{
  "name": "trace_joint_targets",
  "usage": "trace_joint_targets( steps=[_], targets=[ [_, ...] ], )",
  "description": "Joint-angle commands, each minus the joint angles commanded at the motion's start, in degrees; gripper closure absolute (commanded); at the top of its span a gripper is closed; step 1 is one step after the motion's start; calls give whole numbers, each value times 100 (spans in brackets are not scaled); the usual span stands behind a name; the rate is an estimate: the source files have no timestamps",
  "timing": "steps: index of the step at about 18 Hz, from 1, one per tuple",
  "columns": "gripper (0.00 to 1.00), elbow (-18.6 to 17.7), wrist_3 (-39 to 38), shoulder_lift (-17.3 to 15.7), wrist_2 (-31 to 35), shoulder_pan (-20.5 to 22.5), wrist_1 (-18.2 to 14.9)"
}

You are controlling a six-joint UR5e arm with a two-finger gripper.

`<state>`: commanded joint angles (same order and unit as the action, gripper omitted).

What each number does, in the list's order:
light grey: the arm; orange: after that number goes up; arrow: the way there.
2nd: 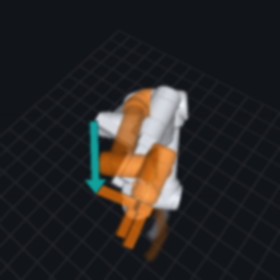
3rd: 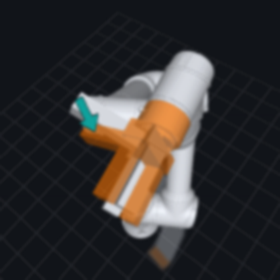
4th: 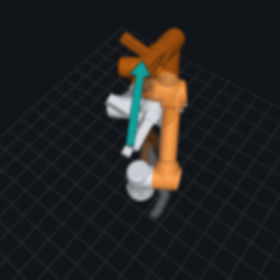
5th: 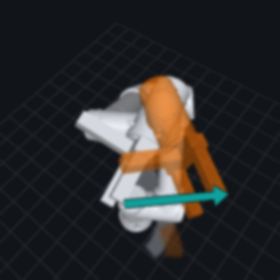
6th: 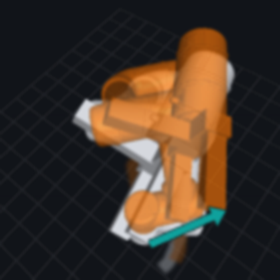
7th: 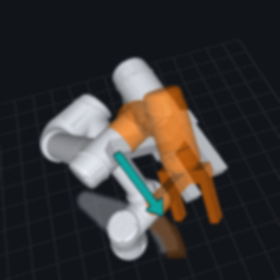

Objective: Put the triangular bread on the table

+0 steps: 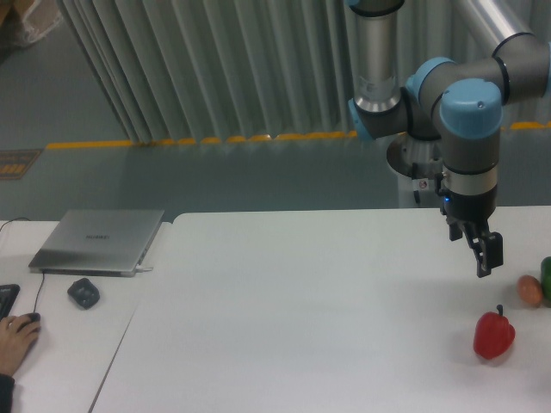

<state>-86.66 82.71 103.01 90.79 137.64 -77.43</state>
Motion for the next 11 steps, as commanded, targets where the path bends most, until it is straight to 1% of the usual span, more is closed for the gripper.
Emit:
trace_joint_targets(
  steps=[11],
  targets=[
    [0, 0, -9, -9, 9, 0, 35]
  ],
)
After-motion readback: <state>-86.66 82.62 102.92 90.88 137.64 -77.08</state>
